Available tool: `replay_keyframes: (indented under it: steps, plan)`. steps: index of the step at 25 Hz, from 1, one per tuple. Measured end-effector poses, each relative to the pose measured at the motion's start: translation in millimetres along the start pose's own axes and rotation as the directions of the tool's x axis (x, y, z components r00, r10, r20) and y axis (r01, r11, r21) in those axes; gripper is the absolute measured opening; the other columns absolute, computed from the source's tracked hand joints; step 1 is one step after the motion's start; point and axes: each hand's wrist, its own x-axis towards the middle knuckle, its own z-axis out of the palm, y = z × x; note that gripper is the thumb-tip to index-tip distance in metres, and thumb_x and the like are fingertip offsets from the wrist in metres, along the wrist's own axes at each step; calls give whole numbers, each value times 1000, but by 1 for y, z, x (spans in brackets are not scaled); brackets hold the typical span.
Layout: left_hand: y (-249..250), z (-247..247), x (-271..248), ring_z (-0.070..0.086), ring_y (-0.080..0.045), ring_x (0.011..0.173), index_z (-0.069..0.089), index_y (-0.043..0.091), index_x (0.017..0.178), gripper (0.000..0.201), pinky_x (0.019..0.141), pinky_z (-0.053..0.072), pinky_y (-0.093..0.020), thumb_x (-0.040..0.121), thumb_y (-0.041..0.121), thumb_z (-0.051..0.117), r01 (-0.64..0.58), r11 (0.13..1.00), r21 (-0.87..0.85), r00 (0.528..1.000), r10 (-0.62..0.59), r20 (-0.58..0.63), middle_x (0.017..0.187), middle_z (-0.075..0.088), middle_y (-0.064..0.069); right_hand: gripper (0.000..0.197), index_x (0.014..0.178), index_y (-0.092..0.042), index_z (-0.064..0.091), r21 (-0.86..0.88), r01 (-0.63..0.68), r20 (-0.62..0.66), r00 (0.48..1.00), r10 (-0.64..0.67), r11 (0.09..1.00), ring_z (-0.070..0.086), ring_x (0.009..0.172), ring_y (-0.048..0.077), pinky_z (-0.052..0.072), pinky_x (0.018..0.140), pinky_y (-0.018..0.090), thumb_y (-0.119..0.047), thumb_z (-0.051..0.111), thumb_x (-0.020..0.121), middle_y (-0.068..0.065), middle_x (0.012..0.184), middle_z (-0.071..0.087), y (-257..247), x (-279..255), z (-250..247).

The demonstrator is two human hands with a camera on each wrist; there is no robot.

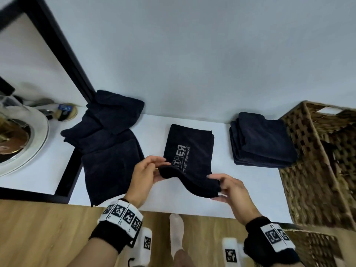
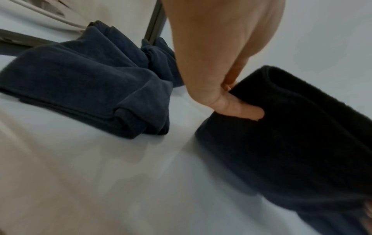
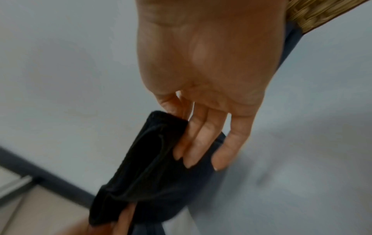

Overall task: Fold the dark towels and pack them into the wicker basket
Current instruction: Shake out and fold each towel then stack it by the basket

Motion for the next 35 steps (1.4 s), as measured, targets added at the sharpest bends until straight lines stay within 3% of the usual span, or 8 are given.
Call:
replay_keyframes:
  steps: [3, 6, 9, 15, 23, 29, 31, 35]
  plan:
    - [30, 6, 27, 69, -18, 95, 68, 16, 109, 36, 84, 54, -27, 83, -8, 63, -102, 990, 102, 989, 90, 118, 105, 71, -5, 43, 112, -17, 69, 27, 54, 105, 993, -56, 998, 69, 89, 17, 57, 77, 35, 11, 49, 85, 6, 101, 74, -36, 25, -16]
    - [49, 26, 77, 59, -18, 70, 71, 8, 89, 22, 61, 49, -31, 81, 28, 73, -163, 925, 344, 986, 161, 35, 78, 70, -10, 12, 77, -10, 63, -76, 89, -60, 994, -94, 993, 55, 61, 18, 44, 55, 27, -2, 69, 82, 8, 68, 64, -58, 64, -19]
    - [61, 50, 137, 54, -16, 64, 61, 3, 70, 47, 59, 40, -27, 86, 46, 63, -146, 780, 608, 966, 245, -82, 64, 61, -11, 45, 55, -18, 38, -136, 80, -228, 967, -110, 987, 34, 53, 15, 32, 55, 33, -24, 74, 81, 0, 54, 36, -63, 123, -18]
    - [26, 64, 189, 52, -33, 123, 41, 6, 137, 77, 101, 42, -36, 87, 61, 54, 240, 596, 766, 970, -176, -167, 134, 54, -14, 59, 116, -10, 54, -329, -205, -331, 939, 91, 922, 60, 105, 21, 49, 95, 36, -54, 69, 79, 1, 112, 62, -30, 200, -4]
    - [76, 123, 145, 57, -15, 102, 44, 19, 129, 43, 80, 42, -22, 93, 39, 58, -23, 886, 464, 1000, 30, -8, 112, 58, 4, 26, 104, -19, 51, -312, 123, -429, 867, -255, 942, 59, 79, -1, 43, 61, 8, -36, 64, 90, -14, 87, 61, -107, 124, -35]
    - [118, 246, 129, 50, -20, 125, 21, 22, 150, 72, 99, 42, -28, 92, 43, 58, -267, 855, 445, 946, 145, 289, 139, 48, -1, 52, 125, -15, 50, -509, 1, -604, 712, -358, 861, 59, 99, 23, 43, 84, 31, -38, 71, 84, 3, 102, 61, -158, 102, -174]
    - [98, 272, 128, 32, -27, 141, 11, 20, 153, 79, 112, 33, -38, 93, 49, 53, -333, 707, 624, 903, 48, 427, 155, 25, -10, 59, 133, -12, 47, -644, -62, -562, 715, -416, 763, 57, 113, 30, 43, 96, 38, -35, 71, 84, 13, 120, 61, -140, 112, -197]
    - [50, 287, 132, 1, -31, 149, -1, 25, 154, 75, 113, 21, -56, 96, 61, 29, -567, 59, 822, 815, -108, 569, 162, -14, -1, 69, 144, -15, 42, -916, 41, -144, 894, -423, 398, 39, 138, 28, 34, 110, 41, -60, 27, 94, 13, 149, 42, -81, 138, -189]
